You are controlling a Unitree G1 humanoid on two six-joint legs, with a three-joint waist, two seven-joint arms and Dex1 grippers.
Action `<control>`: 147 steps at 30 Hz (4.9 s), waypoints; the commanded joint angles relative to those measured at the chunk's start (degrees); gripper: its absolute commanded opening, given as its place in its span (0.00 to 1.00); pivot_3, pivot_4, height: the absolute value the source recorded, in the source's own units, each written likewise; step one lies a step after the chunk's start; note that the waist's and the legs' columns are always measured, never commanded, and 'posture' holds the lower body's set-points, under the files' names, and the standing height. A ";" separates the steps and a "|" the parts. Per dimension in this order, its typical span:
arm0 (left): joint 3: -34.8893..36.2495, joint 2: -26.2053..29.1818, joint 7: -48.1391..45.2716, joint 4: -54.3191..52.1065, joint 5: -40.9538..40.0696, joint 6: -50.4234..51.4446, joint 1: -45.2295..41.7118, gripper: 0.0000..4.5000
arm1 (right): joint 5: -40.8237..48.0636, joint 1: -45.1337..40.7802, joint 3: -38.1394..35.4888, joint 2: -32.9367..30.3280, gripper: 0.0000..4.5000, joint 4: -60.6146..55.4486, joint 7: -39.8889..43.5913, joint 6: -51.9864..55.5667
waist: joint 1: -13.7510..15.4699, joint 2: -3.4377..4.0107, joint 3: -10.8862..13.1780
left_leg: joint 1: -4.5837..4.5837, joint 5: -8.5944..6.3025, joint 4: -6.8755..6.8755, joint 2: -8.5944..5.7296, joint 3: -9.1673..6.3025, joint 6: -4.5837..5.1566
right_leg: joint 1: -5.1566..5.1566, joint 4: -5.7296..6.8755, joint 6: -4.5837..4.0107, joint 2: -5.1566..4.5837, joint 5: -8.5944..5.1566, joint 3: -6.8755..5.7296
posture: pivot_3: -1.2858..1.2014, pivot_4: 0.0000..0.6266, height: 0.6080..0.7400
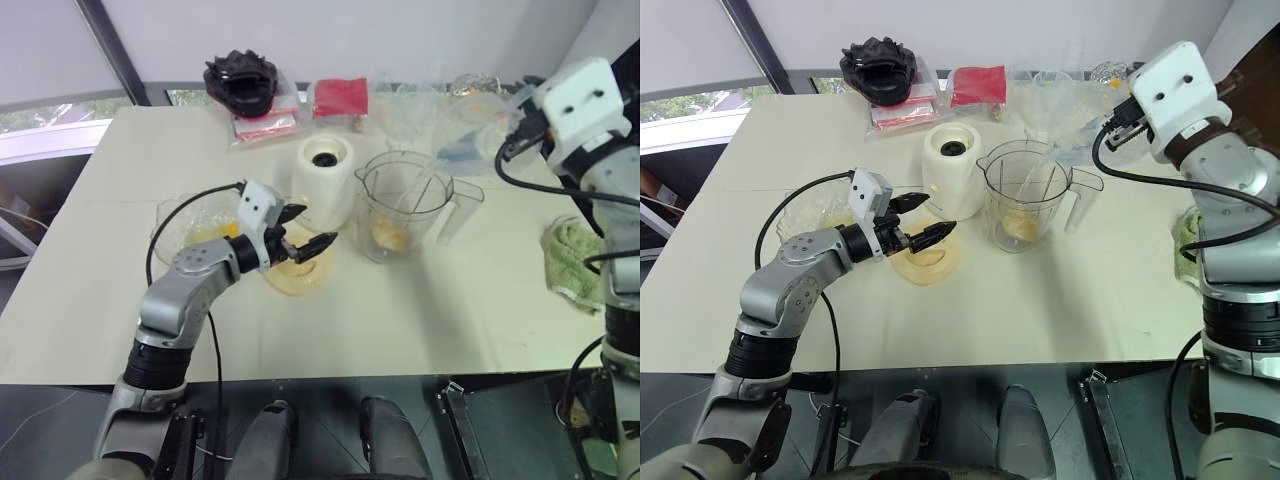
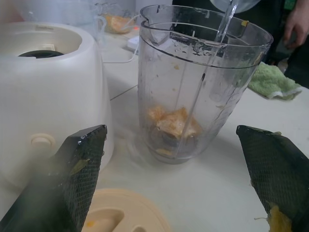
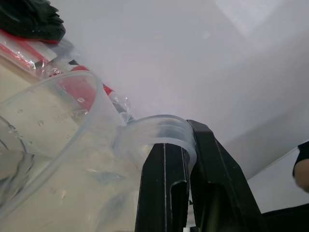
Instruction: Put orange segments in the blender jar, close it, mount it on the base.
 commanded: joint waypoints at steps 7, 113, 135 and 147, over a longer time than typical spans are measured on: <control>1.02 1.06 -0.21 -1.81 -0.90 0.02 -1.26 1.00 | 1.12 -0.29 -6.16 2.33 0.01 -2.99 -3.78 3.48 | -0.02 0.00 0.00 | 0.00 0.00 0.00 0.00 0.00 0.00 | 0.00 0.00 0.00 0.00 0.00 0.00 | 0.52 0.24 1.00; -15.91 2.40 -36.45 81.67 31.50 -46.82 -39.99 0.73 | 79.71 54.48 -30.16 -7.04 0.67 -47.81 -36.37 18.58 | 1.41 -0.65 0.06 | -0.18 -0.15 0.09 0.00 -0.01 0.29 | 0.23 -0.58 0.23 -0.03 0.09 -0.12 | 0.52 0.24 1.00; -16.61 -3.16 -29.18 87.05 41.10 -46.44 -38.91 0.67 | 79.49 58.13 -28.11 -10.75 0.67 -48.00 -43.34 12.03 | 1.38 -0.71 0.02 | -0.03 -0.15 0.16 -0.01 0.00 0.29 | 0.39 -0.51 0.27 -0.01 0.11 -0.11 | 0.52 0.24 1.00; -15.38 -2.74 -31.00 87.02 41.44 -44.06 -39.64 0.06 | 75.24 52.91 -19.73 -8.29 0.67 -46.32 -46.95 11.25 | 1.30 -0.80 -0.08 | 0.29 -0.15 0.20 0.01 -0.02 0.29 | 0.77 -0.56 0.28 0.00 0.10 -0.12 | 0.52 0.24 1.00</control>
